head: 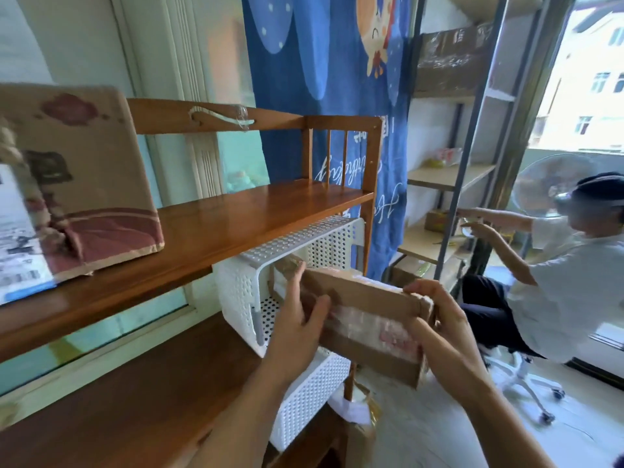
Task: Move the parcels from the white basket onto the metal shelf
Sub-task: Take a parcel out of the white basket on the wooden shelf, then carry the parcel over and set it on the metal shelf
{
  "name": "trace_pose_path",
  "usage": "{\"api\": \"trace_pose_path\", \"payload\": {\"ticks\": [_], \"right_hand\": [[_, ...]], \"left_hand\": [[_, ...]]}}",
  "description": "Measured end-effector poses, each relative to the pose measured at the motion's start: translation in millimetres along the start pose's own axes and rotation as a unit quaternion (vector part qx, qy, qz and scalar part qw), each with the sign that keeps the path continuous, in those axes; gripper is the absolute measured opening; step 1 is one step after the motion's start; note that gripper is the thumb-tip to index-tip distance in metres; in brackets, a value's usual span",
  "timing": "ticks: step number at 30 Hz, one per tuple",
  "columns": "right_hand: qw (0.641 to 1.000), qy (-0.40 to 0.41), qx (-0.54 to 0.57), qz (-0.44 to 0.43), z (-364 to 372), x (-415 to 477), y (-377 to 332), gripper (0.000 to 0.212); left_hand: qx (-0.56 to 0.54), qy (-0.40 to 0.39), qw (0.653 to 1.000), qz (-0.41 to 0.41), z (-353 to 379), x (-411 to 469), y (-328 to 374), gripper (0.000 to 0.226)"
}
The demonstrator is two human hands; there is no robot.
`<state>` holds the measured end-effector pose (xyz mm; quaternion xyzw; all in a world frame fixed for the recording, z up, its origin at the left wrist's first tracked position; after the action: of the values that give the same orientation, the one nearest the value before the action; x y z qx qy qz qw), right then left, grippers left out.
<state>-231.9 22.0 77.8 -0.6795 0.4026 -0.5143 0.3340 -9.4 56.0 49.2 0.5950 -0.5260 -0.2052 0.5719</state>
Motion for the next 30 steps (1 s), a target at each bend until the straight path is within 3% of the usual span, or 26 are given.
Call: {"api": "trace_pose_path", "payload": {"ticks": [7, 10, 18, 22, 25, 28, 30], "right_hand": [[0.978, 0.028, 0.208, 0.025, 72, -120, -87, 0.031], [0.974, 0.014, 0.223, 0.025, 115, -170, -122, 0.022], [0.931, -0.162, 0.328, -0.014, 245, -296, -267, 0.011], [0.908, -0.242, 0.338, -0.039, 287, -349, -312, 0.020], [0.912, -0.264, 0.306, -0.064, 300, -365, -327, 0.031], [0.927, -0.254, 0.229, -0.153, 300, -367, -342, 0.034], [0.909, -0.286, 0.255, -0.165, 303, -375, -346, 0.043]], "left_hand": [[0.038, 0.190, 0.981, 0.006, -182, -161, 45, 0.041], [0.062, 0.259, 0.964, -0.015, -253, -231, 54, 0.042], [0.101, 0.466, 0.879, -0.001, -429, -416, 110, 0.054], [0.151, 0.544, 0.825, 0.019, -479, -491, 136, 0.052], [0.147, 0.563, 0.813, 0.026, -493, -518, 145, 0.041], [0.060, 0.591, 0.804, 0.041, -505, -534, 149, 0.025], [0.011, 0.610, 0.791, 0.040, -512, -541, 146, 0.028]]}}
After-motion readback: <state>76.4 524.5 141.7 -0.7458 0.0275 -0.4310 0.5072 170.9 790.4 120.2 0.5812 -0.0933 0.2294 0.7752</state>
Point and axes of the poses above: each hand's wrist, its own x-axis towards the middle knuckle, its own z-axis out of the palm, y = z × x, the point moved 9 cm from there along x, towards the middle knuckle, and after that the axes turned 4 degrees about y, right-handed, at the moved point
